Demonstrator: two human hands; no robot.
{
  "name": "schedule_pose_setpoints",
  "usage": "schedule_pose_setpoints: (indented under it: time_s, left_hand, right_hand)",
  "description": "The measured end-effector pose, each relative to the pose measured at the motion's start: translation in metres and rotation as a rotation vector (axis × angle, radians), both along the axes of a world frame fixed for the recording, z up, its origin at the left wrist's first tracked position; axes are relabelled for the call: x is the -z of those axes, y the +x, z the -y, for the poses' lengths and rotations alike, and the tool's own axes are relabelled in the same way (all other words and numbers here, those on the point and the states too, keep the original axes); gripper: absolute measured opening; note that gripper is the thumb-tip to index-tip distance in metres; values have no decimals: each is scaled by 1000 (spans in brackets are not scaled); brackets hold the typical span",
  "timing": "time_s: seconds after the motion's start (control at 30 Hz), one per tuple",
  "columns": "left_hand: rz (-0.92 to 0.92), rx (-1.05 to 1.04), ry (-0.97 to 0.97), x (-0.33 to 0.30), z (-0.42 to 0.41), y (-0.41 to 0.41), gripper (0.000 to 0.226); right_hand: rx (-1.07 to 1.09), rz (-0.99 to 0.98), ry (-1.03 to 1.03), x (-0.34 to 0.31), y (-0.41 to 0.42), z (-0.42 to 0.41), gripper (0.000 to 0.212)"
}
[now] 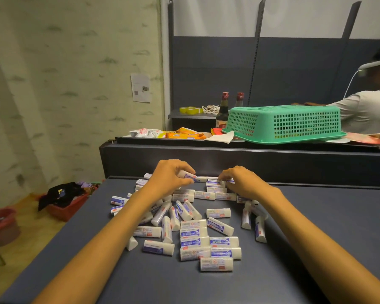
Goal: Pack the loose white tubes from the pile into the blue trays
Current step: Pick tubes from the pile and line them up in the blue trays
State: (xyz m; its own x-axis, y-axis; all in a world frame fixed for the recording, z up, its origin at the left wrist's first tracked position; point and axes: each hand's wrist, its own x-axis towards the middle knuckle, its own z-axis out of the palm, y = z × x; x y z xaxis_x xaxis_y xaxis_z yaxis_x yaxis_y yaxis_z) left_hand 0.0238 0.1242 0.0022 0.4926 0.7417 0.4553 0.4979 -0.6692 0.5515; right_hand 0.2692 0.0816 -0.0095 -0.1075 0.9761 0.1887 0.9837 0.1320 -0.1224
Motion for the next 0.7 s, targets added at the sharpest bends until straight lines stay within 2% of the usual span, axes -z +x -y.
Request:
schedule_pose_setpoints:
  time_s: [0.17, 0.5, 0.6, 0.7]
  left_hand:
    - [-33, 12, 110, 5, -4, -3, 27]
    - [-77, 43, 97, 9, -6, -6, 43]
    - [-100, 47, 122, 10, -4, -5, 45]
    - [-96, 53, 128, 9, -5, -5, 45]
  right_hand:
    - [0, 33, 24, 1, -1, -6, 27]
    - [7, 50, 34, 6, 0, -8, 23]
    - [22, -65, 44, 7, 4, -7, 18]
    - [31, -361, 74, 3, 4, -3, 10]
